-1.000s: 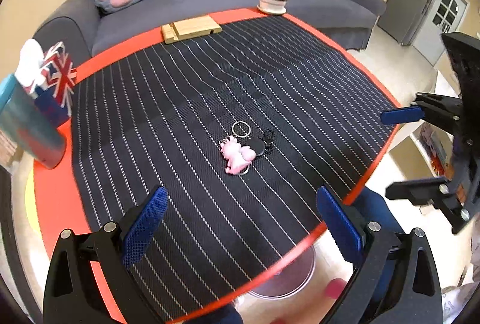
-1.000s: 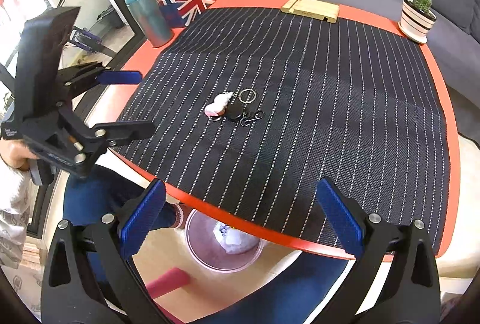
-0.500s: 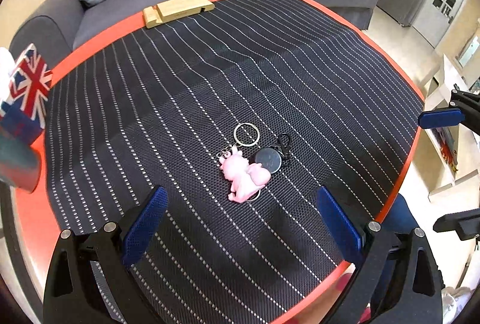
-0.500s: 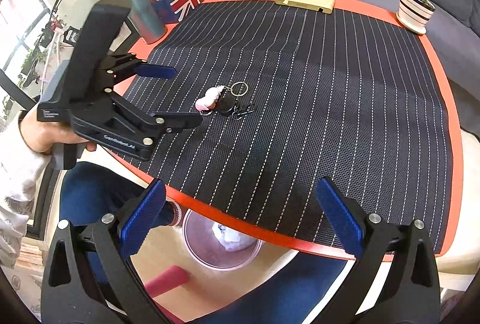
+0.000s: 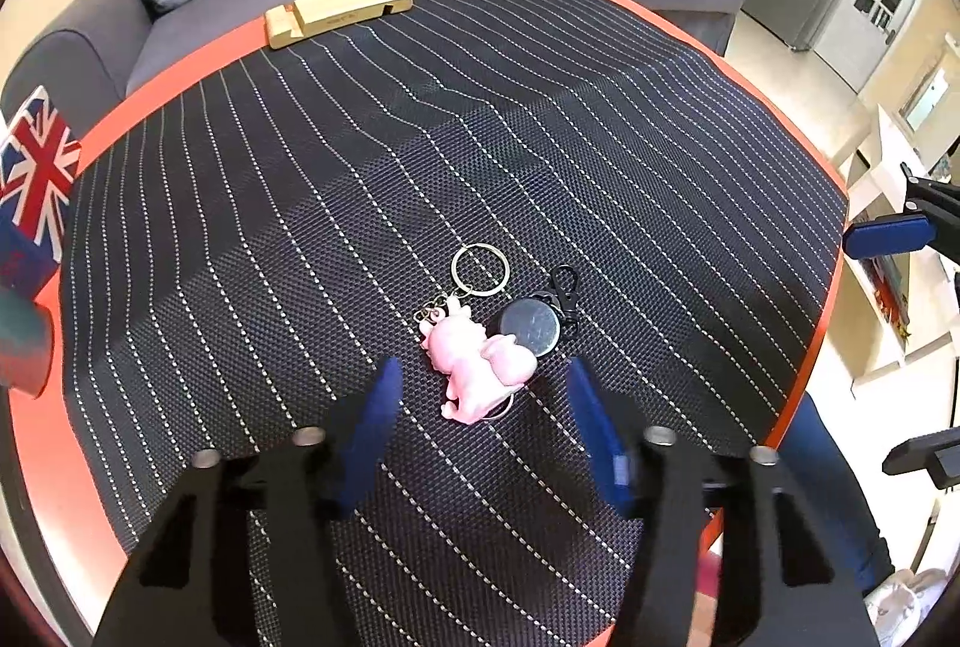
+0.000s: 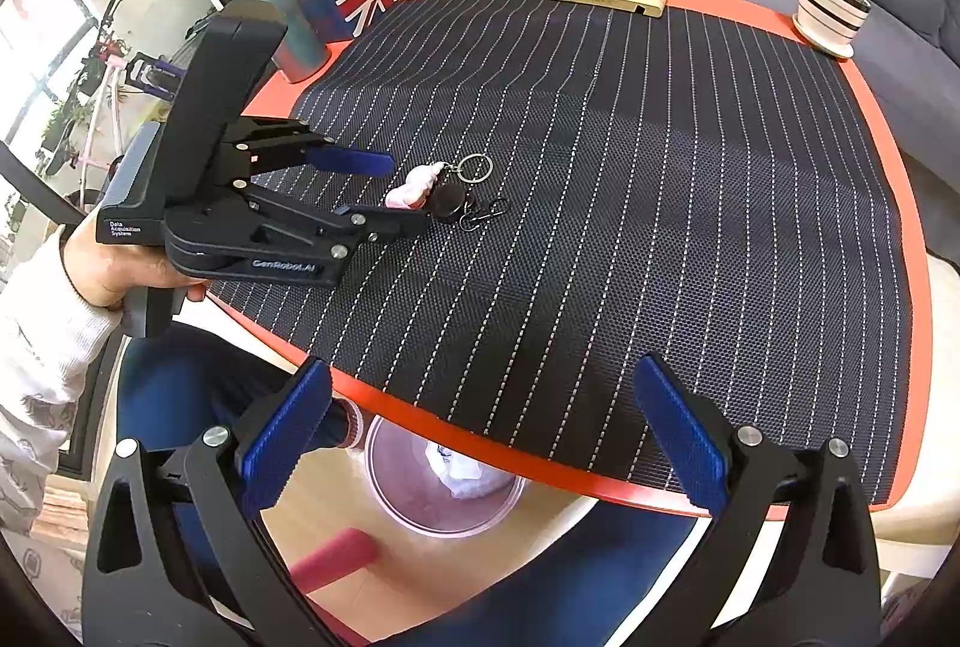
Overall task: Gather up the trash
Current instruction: 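Reach the left gripper to the pink figure keychain and grasp it, then grasp the black round keychain with the right gripper while the left holds the pink keychain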
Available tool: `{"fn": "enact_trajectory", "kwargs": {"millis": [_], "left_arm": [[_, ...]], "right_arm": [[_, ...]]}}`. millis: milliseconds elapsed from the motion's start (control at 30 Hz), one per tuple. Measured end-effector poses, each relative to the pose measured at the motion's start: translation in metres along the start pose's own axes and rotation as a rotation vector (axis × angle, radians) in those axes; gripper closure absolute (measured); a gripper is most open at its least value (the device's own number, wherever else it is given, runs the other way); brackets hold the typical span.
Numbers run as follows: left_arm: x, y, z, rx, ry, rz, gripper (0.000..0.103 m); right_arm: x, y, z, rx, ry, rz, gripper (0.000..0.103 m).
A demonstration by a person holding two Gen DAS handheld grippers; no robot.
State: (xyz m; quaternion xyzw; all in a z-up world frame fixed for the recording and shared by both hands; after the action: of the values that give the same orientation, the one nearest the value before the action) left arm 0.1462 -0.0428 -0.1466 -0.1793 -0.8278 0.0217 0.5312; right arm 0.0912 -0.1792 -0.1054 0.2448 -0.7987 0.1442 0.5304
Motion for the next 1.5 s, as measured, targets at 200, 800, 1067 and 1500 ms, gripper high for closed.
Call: {"fn": "enact_trajectory", "kwargs": {"millis": [200, 800, 1067, 1500], "left_arm": [[-0.004, 0.001, 0.001, 0.001, 0.011, 0.008, 0.069], [0.031, 0.010, 0.002, 0.052, -0.047, 0.000, 0.078], [0.053, 0.019, 0.001, 0.084, -0.073, -0.014, 0.078], [0.067, 0.030, 0.009, 0.120, -0.099, -0.013, 0.078]], "right_arm": [[0.000, 0.000, 0.000, 0.001, 0.000, 0.001, 0.004], [-0.006, 0.011, -0.013, 0.046, 0.004, 0.004, 0.004], [-0.014, 0.024, -0.030, 0.146, 0.014, 0.029, 0.004], [-0.050, 0.043, -0.063, 0.397, 0.065, 0.045, 0.004]]}}
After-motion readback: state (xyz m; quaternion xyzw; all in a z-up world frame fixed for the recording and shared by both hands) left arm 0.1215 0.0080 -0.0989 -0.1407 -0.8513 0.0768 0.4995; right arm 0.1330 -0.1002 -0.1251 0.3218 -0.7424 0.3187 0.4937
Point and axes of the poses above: each gripper's, at about its wrist camera, not at the fingertips, and x roughly against the way its jaws point, y to its left, z to its underside, the point moved 9 cm from there along -x, roughly the way its jaws point, and after that the axes turned 9 degrees about z, right-handed, at the moved point
